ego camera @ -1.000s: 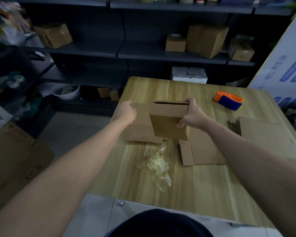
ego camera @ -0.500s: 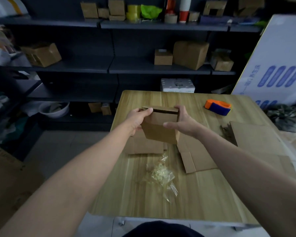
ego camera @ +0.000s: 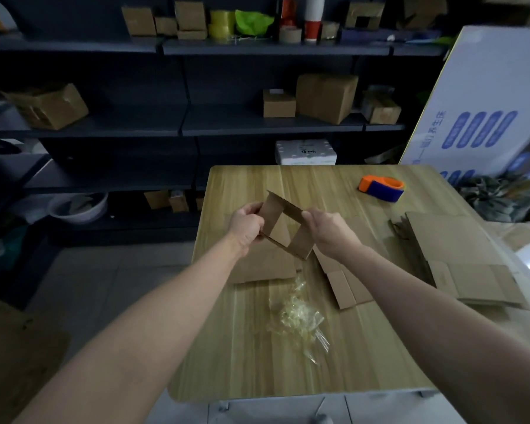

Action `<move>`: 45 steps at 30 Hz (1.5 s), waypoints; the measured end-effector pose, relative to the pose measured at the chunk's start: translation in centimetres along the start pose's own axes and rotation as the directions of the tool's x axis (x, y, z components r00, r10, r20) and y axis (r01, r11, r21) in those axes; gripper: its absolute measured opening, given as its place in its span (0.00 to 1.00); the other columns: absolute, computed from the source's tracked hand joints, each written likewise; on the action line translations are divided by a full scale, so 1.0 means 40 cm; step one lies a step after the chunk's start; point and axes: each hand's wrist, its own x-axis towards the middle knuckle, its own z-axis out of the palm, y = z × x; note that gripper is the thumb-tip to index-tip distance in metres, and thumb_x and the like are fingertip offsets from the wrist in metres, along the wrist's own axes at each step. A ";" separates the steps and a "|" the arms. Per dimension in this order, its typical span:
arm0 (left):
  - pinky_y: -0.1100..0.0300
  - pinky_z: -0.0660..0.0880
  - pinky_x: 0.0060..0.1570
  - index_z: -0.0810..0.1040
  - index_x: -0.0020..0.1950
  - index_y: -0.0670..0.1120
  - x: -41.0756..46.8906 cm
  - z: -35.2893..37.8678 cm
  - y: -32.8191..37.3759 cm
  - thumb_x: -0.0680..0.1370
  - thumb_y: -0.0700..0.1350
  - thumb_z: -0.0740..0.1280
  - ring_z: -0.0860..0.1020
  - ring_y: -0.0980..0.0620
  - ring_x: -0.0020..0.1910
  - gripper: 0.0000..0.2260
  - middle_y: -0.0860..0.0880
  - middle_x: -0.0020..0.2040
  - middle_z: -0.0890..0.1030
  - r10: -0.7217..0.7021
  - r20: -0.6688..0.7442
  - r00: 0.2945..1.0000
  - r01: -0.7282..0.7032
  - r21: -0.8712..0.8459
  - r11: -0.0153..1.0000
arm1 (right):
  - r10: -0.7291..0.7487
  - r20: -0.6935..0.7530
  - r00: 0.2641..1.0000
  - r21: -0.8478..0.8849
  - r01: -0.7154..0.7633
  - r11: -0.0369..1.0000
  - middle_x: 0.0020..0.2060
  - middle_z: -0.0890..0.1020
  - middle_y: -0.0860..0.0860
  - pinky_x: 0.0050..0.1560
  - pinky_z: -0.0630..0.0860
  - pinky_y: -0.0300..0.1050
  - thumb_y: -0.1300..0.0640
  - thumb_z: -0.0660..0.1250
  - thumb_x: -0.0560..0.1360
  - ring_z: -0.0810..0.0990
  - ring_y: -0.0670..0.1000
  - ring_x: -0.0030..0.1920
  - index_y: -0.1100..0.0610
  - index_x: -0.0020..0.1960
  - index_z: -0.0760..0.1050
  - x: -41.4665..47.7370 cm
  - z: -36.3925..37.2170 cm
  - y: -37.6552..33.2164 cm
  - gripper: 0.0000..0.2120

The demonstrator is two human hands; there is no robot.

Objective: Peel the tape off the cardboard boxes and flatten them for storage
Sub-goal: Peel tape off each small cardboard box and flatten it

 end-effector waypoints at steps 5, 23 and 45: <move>0.52 0.75 0.59 0.72 0.66 0.44 0.020 -0.011 -0.030 0.69 0.35 0.74 0.76 0.48 0.57 0.27 0.49 0.58 0.78 0.064 0.019 0.998 -0.066 0.312 0.948 | 0.052 0.011 0.999 -0.125 -0.050 0.991 0.44 0.81 0.61 0.47 0.79 0.56 0.50 0.52 0.83 0.81 0.60 0.44 0.61 0.60 0.73 -0.021 0.005 -0.018 0.18; 0.65 0.68 0.33 0.81 0.49 0.45 -0.080 0.104 0.014 0.75 0.47 0.70 0.77 0.54 0.39 0.07 0.49 0.44 0.81 0.294 -0.317 0.902 -0.072 0.561 0.824 | 0.092 -0.128 0.987 0.174 -0.069 0.982 0.61 0.74 0.54 0.53 0.77 0.44 0.44 0.74 0.68 0.76 0.54 0.59 0.57 0.68 0.65 -0.014 -0.058 0.038 0.35; 0.57 0.75 0.46 0.73 0.39 0.44 -0.049 0.181 -0.010 0.82 0.42 0.56 0.77 0.48 0.44 0.14 0.46 0.40 0.77 0.104 -0.516 0.850 -0.162 -0.069 0.984 | -0.093 0.251 0.963 0.464 -0.035 0.885 0.64 0.76 0.51 0.64 0.67 0.45 0.59 0.67 0.75 0.73 0.50 0.64 0.57 0.67 0.73 -0.083 -0.101 0.113 0.21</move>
